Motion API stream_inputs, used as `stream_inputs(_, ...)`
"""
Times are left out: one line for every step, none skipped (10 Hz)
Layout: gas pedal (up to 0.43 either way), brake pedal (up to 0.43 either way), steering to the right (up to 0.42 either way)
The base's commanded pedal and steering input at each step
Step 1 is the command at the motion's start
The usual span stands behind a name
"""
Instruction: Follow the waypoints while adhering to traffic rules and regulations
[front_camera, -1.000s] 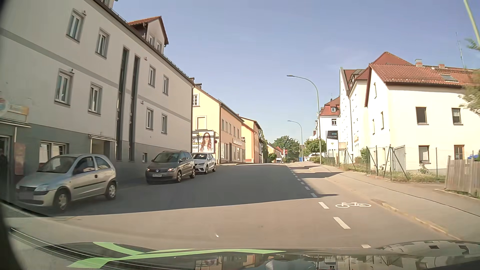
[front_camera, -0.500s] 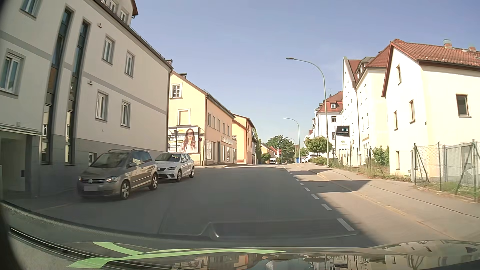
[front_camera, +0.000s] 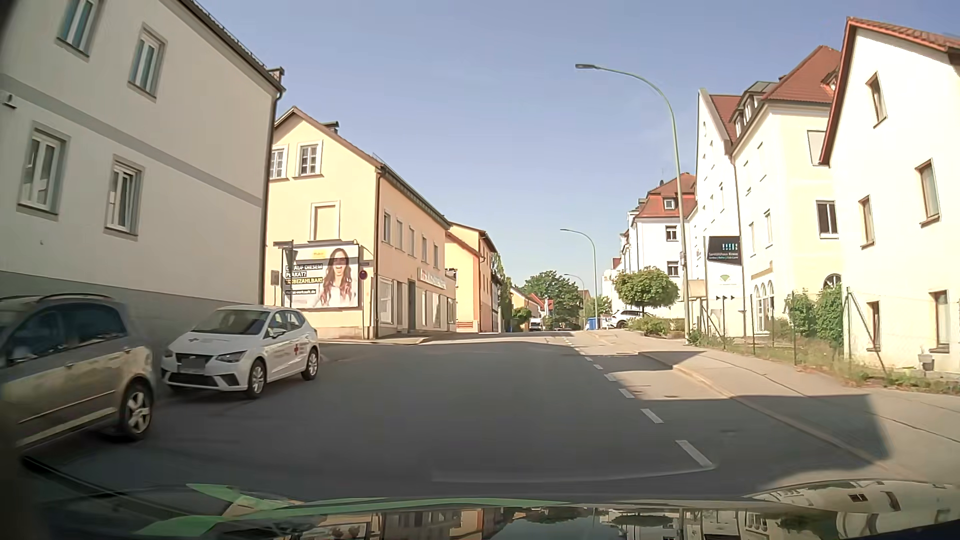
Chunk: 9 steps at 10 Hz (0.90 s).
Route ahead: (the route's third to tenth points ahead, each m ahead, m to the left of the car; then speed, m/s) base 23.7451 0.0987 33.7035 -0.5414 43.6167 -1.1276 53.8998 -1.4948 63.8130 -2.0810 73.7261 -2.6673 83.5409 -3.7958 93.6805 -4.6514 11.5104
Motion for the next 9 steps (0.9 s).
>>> stream_inputs(0.079,0.0,0.007)
stream_inputs(0.079,0.0,0.007)
stream_inputs(0.079,0.0,0.006)
stream_inputs(0.079,0.0,0.006)
stream_inputs(0.079,0.0,0.006)
stream_inputs(0.079,0.0,0.006)
stream_inputs(0.079,0.0,0.006)
stream_inputs(0.087,0.0,0.006)
stream_inputs(0.098,0.0,0.006)
